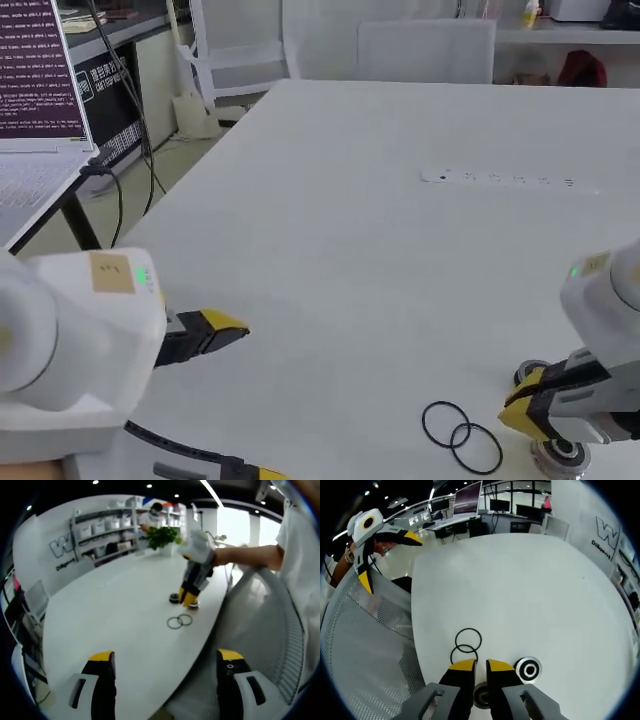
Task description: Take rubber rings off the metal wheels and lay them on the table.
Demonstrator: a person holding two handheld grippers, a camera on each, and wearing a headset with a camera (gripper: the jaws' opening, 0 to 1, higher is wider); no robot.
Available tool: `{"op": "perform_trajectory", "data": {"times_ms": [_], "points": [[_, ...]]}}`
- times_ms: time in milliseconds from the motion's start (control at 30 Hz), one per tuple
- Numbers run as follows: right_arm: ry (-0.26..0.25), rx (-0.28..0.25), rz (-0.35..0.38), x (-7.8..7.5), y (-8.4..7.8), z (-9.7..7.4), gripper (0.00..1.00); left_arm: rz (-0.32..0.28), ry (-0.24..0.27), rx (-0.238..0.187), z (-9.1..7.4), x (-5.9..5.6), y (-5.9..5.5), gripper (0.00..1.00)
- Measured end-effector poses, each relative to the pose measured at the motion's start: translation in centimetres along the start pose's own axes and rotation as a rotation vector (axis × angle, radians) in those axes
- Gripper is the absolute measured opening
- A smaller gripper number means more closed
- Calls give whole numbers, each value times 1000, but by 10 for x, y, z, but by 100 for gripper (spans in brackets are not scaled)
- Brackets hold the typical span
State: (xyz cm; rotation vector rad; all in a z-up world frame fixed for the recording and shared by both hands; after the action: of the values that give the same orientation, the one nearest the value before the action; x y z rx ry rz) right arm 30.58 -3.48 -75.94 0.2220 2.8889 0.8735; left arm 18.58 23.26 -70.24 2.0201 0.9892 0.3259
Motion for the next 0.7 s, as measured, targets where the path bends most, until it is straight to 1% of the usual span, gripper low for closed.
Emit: {"op": "perform_trajectory", "data": {"times_ms": [67, 233, 433, 567, 700], "points": [[-4, -11, -3, 0, 1, -3, 6, 1, 2, 2, 0, -1, 0, 85], [-10, -59, 15, -2, 2, -11, 9, 2, 10, -4, -1, -6, 3, 84], [-25, -84, 39, -6, -1, -18, 10, 4, 17, -14, -2, -14, 6, 84], [-29, -124, 56, -5, 2, -24, 12, 2, 18, -20, -2, -21, 5, 84], [-23, -186, 82, -3, 8, -29, 13, -10, 25, -27, -4, -23, 4, 83]]}}
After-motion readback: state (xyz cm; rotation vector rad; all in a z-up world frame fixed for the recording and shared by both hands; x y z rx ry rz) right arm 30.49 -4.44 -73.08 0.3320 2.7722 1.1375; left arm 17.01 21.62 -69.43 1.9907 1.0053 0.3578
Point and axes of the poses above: the centre of the closed fingertips' face, and the gripper's own axes: z roughly forward along the fingers, x roughly to its left, y roughly out of its top, the point moved 10 cm from there along -z, roughly backward along the fingers, and after that the axes turned 13 degrees about -z, right-handed, at the moved point
